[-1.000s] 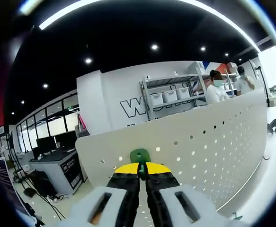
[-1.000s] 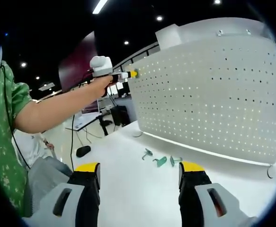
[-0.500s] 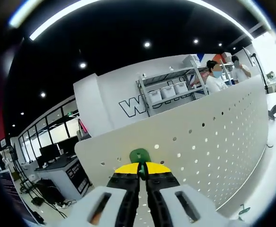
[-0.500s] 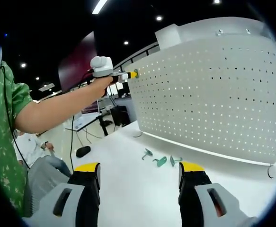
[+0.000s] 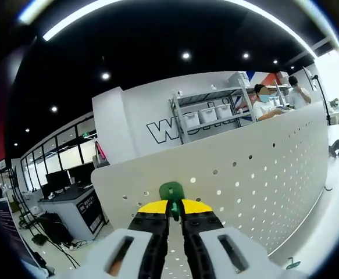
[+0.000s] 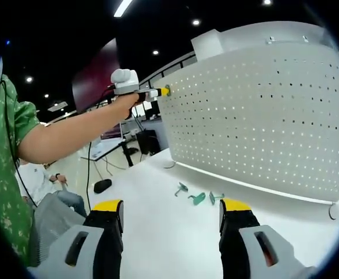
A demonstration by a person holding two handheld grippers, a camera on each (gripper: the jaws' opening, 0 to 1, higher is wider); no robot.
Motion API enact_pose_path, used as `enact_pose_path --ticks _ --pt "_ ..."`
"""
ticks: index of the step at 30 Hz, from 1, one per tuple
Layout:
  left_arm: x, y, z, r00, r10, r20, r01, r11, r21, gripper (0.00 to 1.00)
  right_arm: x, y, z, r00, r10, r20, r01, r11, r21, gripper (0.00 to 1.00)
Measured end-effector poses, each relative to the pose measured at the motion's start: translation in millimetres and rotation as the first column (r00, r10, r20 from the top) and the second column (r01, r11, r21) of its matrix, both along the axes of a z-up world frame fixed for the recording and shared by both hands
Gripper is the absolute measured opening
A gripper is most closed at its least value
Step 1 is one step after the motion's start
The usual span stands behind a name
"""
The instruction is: Insert the hook assembly into the mounting plate slot until the hook locks in place.
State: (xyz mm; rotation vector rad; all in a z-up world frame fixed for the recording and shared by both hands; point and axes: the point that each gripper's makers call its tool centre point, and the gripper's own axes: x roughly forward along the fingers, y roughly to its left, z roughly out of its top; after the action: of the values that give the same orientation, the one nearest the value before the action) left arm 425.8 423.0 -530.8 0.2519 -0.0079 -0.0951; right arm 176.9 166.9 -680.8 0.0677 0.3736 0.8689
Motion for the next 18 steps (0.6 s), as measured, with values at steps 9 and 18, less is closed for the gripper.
enact_pose_path --ticks 9,18 --pt "1.1 -0.5 -5.9 1.000 -0.009 -0.024 0.008 1.000 -0.024 0.04 -1.1 -0.8 -0.6 1.000 0.002 -0.002 -0.002 1.000 0.000 0.68" --pt "-1.5 -1.1 -7.6 1.000 0.000 -0.026 0.000 1.000 -0.016 0.08 -2.3 -1.8 1.8 1.000 -0.001 0.002 0.001 1.000 0.003 0.68"
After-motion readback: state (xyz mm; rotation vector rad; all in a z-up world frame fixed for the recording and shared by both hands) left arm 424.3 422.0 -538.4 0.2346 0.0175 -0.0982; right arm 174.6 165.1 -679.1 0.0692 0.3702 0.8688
